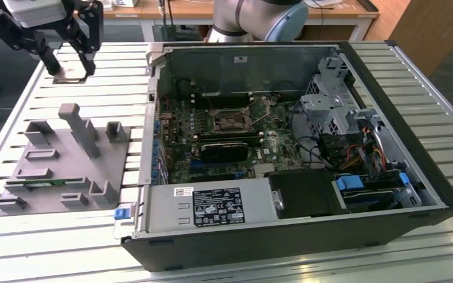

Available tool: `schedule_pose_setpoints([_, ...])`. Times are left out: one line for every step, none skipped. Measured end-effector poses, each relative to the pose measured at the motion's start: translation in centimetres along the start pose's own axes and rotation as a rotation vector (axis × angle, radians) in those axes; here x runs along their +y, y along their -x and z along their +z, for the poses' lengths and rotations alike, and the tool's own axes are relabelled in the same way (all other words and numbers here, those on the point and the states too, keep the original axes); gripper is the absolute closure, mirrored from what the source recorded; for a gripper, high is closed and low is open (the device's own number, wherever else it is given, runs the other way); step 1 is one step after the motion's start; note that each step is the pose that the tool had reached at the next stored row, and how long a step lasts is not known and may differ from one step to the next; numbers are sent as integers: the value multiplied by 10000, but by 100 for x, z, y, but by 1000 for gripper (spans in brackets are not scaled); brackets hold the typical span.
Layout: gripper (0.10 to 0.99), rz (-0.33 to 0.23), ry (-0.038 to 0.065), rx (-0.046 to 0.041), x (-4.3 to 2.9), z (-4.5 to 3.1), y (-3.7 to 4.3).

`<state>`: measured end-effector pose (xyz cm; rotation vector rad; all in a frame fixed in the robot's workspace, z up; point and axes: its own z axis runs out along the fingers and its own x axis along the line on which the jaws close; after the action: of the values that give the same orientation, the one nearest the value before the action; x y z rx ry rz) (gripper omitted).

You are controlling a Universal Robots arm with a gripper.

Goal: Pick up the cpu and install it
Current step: 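Pick up the cpu and move it towards the insertion slot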

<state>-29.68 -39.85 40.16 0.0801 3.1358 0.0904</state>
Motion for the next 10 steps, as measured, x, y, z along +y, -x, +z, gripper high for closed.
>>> schedule_pose_setpoints([545,0,0,0,2,0,23])
schedule_pose_setpoints([545,1,0,0,5,0,48])
schedule_pose_setpoints([545,2,-1,0,7,0,71])
schedule_pose_setpoints([545,1,0,0,9,1,95])
schedule_pose_setpoints([545,1,-1,0,11,1,119])
schedule_pose_setpoints([545,2,0,0,14,1,142])
schedule_pose_setpoints([545,1,-1,0,17,1,166])
schedule_pose_setpoints([545,0,0,0,19,1,188])
schedule_pose_setpoints([545,0,0,0,21,2,210])
schedule_pose_setpoints([545,0,0,0,24,2,230])
